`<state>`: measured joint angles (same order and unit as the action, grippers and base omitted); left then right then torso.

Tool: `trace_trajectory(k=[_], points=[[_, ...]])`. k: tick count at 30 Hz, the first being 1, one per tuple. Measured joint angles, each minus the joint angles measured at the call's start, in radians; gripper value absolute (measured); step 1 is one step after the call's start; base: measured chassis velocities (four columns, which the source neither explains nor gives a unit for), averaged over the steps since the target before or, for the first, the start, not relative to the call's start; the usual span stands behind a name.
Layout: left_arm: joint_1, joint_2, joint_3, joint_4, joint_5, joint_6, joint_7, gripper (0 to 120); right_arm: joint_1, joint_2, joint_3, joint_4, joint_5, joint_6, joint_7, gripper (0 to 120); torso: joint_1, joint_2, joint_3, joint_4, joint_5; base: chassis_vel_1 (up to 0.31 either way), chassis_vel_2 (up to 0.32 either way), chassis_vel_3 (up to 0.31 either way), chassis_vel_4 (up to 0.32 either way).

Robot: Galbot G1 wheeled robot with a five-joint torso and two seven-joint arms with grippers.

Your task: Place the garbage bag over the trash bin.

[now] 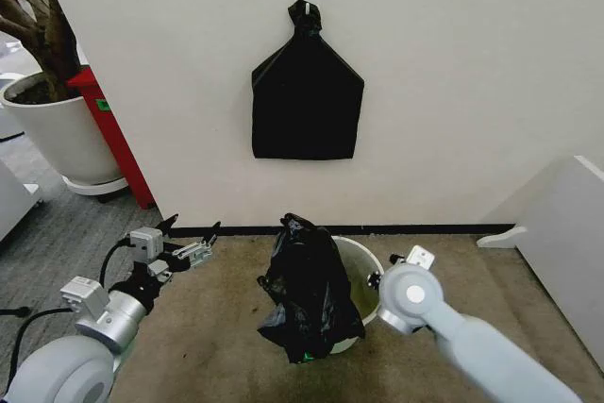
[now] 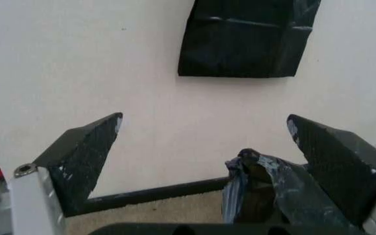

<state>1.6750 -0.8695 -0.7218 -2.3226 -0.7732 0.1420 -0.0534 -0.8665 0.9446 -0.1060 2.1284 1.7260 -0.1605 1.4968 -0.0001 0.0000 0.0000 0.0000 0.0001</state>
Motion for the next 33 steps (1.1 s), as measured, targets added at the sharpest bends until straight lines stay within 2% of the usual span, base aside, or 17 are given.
trace_trajectory(k=[2, 3, 6, 10, 12, 14, 16, 18, 20, 25, 33], points=[[-0.002, 0.004, 0.000, 0.004, -0.001, 0.000, 0.000, 100, -0.002, -0.006, 0.007, 0.024, -0.001, -0.006, -0.005, 72, 0.000, 0.000, 0.000, 0.0000, 0.0000, 0.000, 0.000, 0.000, 0.000], [-0.006, 0.013, 0.001, 0.012, -0.003, 0.000, -0.001, 100, -0.007, -0.020, 0.024, 0.074, -0.008, -0.023, -0.024, 79, 0.000, 0.000, 0.000, 0.0000, -0.0001, 0.000, 0.000, 0.000, 0.000], [-0.014, 0.030, 0.003, 0.035, -0.010, 0.002, -0.001, 100, -0.014, -0.040, 0.048, 0.151, -0.042, -0.065, -0.075, 90, 0.000, 0.000, 0.000, 0.0000, 0.0000, 0.000, 0.000, 0.000, 0.000], [-0.018, 0.043, 0.005, 0.056, -0.011, 0.002, -0.002, 100, -0.013, -0.054, 0.057, 0.198, -0.078, -0.101, -0.125, 98, 0.000, 0.000, 0.000, -0.0001, -0.0003, 0.000, 0.000, 0.000, 0.000], [-0.022, 0.060, 0.001, 0.082, -0.013, 0.001, -0.001, 100, 0.021, -0.057, 0.042, 0.238, -0.103, -0.152, -0.198, 100, 0.000, 0.000, 0.000, -0.0003, -0.0003, 0.000, 0.000, 0.000, 0.000], [-0.029, 0.065, -0.008, 0.106, -0.015, -0.001, -0.001, 100, 0.107, -0.020, -0.045, 0.228, -0.142, -0.208, -0.248, 100, 0.000, 0.000, 0.000, -0.0003, -0.0001, 0.000, 0.000, 0.000, 0.000], [-0.030, 0.065, -0.009, 0.113, -0.015, -0.002, -0.001, 100, 0.139, -0.005, -0.084, 0.214, -0.159, -0.223, -0.251, 100, 0.000, 0.000, 0.000, 0.0000, -0.0002, 0.000, 0.000, 0.000, 0.000], [-0.035, 0.065, -0.011, 0.131, -0.013, -0.005, -0.001, 100, 0.240, 0.046, -0.213, 0.148, -0.201, -0.247, -0.236, 100, 0.000, 0.000, 0.000, 0.0004, -0.0004, 0.000, 0.000, 0.000, 0.000], [-0.037, 0.065, -0.011, 0.138, -0.010, -0.007, -0.001, 100, 0.267, 0.065, -0.251, 0.124, -0.211, -0.254, -0.228, 100, 0.000, 0.000, 0.000, 0.0003, -0.0003, 0.000, 0.000, 0.000, 0.000], [-0.043, 0.057, -0.004, 0.162, 0.010, -0.018, 0.007, 100, 0.406, 0.191, -0.456, -0.042, -0.277, -0.319, -0.129, 100, 0.000, 0.000, 0.000, 0.0003, -0.0003, 0.000, 0.000, 0.000, 0.000], [-0.051, 0.048, 0.001, 0.171, 0.015, -0.025, 0.021, 100, 0.474, 0.303, -0.614, -0.188, -0.341, -0.346, -0.003, 100, 0.000, 0.000, 0.000, -0.0001, -0.0003, 0.000, 0.000, 0.000, 0.000]])
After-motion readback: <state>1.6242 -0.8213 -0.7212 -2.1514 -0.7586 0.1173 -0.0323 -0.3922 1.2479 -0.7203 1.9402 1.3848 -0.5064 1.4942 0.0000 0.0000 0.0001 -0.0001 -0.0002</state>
